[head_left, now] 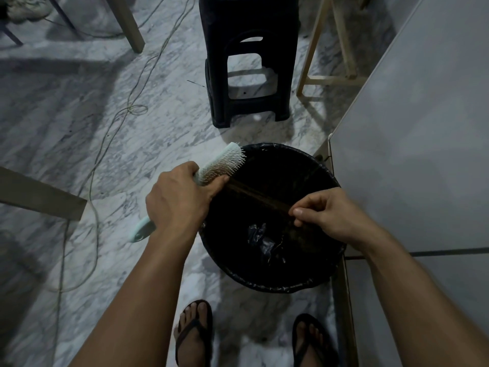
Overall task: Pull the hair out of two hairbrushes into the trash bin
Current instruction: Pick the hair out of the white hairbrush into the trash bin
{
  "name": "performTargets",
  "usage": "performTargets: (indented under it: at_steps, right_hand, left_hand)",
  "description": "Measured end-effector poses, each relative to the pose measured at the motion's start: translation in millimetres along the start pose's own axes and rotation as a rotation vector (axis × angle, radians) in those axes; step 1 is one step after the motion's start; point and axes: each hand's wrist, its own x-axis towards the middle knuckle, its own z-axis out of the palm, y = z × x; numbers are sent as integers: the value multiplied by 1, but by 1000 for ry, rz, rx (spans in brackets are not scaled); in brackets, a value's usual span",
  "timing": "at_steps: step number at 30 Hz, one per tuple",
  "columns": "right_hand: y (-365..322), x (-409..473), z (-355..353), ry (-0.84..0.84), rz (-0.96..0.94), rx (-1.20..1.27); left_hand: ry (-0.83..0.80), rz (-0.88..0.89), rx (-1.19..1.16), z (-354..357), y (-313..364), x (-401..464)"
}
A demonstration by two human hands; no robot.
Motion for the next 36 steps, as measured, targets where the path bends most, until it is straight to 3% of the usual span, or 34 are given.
performTargets:
  at_steps: [7, 12, 18, 20, 23, 27, 30, 36]
  right_hand:
    - [11, 4, -4, 130, 59, -281]
    - [17, 10, -3, 400, 185, -425]
    - [18, 9, -11, 571, 261, -300]
    - [22, 9, -12, 507, 231, -259]
    - [17, 7, -3, 273, 80, -140]
    - [-16, 7, 24, 123, -149, 233]
    - [-24, 5, 46, -64, -204, 426]
    - [-16, 8, 44, 54, -159, 332]
  left_hand:
    - [19, 5, 12, 1, 4, -3]
    - [-15, -5, -21, 3, 13, -8]
    - [-49, -5, -57, 5, 20, -13]
    - [-48, 12, -71, 7, 21, -14]
    - [-55, 32, -100, 5, 22, -13]
    - [-108, 82, -131, 5, 29, -19]
    - [-151, 117, -176, 6, 33, -22]
    - [-125, 67, -210, 5, 30, -18]
